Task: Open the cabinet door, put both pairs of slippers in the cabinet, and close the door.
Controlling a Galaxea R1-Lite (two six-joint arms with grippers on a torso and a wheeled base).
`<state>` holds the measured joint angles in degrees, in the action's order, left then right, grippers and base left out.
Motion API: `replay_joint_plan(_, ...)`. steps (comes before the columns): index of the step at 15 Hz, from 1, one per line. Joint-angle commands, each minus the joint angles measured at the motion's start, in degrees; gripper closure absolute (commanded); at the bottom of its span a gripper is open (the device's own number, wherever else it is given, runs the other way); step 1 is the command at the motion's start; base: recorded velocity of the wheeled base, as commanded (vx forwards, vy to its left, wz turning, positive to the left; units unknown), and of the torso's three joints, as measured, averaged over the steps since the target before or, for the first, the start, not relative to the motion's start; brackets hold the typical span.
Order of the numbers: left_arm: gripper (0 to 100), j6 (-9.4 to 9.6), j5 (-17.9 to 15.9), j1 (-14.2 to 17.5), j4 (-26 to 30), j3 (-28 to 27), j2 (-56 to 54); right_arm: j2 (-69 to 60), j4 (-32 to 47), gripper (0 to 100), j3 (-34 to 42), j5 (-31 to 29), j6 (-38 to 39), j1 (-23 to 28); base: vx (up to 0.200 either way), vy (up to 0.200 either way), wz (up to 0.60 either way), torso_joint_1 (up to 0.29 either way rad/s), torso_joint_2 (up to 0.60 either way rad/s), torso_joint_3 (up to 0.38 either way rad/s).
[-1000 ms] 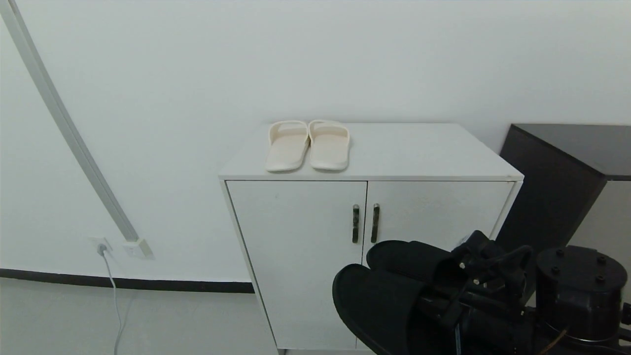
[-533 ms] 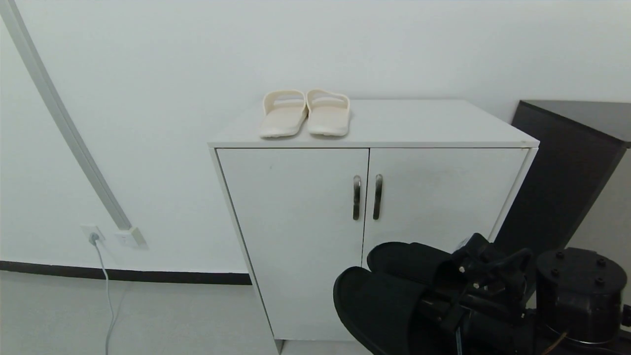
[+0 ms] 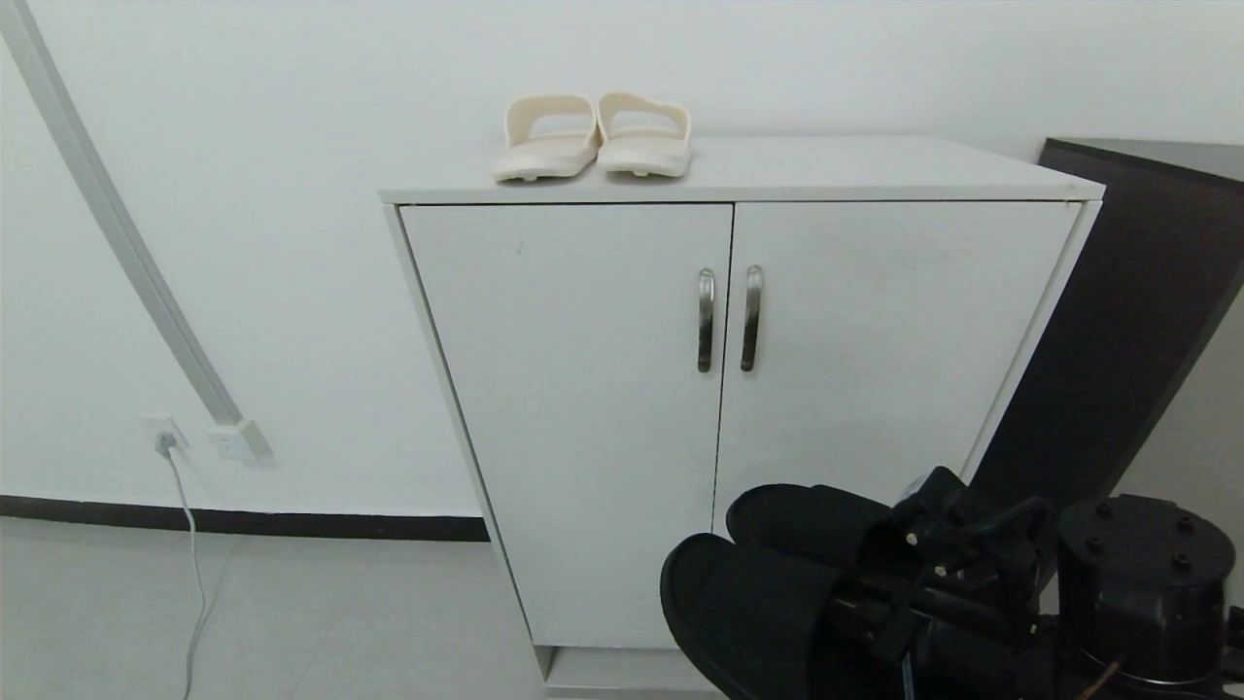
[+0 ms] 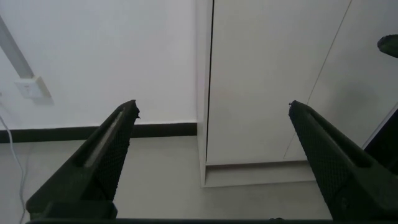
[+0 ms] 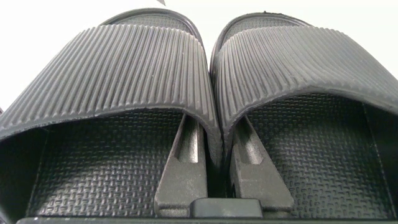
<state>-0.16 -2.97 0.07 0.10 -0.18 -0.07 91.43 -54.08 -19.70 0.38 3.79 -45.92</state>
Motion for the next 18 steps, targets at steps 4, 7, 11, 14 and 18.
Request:
replay_joint_plan(4, 0, 0.16, 0.0, 0.0, 0.1, 0.0, 0.1, 0.1, -0.1, 100, 0.1, 0.0, 0.0, 0.0, 0.000, 0.000, 0.00, -0.005, 0.18, 0.167)
replay_joint_plan(7, 0, 0.25, 0.0, 0.0, 0.2, -0.1, 0.1, 0.1, -0.1, 100, 0.5, 0.1, 0.0, 0.0, 0.000, 0.000, 0.00, 0.000, 0.00, 0.000)
replay_joint_plan(11, 0, 0.33, -0.4, -0.2, 0.2, -0.1, 0.8, 0.2, -0.1, 100, 0.5, 0.1, 0.0, 0.0, 0.000, 0.000, 0.00, 0.000, 0.00, 0.000)
replay_joint_plan(14, 0, 0.51, -0.2, -0.2, 0.0, -0.3, 2.4, 0.2, -0.1, 100, 0.8, 0.1, -0.3, 0.0, 0.000, 0.000, 0.00, -0.001, 0.16, 0.111)
replay_joint_plan(18, 0, -4.68, -0.5, -0.2, 0.3, -11.0, 10.5, 0.2, -0.1, 100, 1.0, 0.3, -0.7, 0.0, 0.000, 0.000, 0.00, -0.002, 0.02, 0.010)
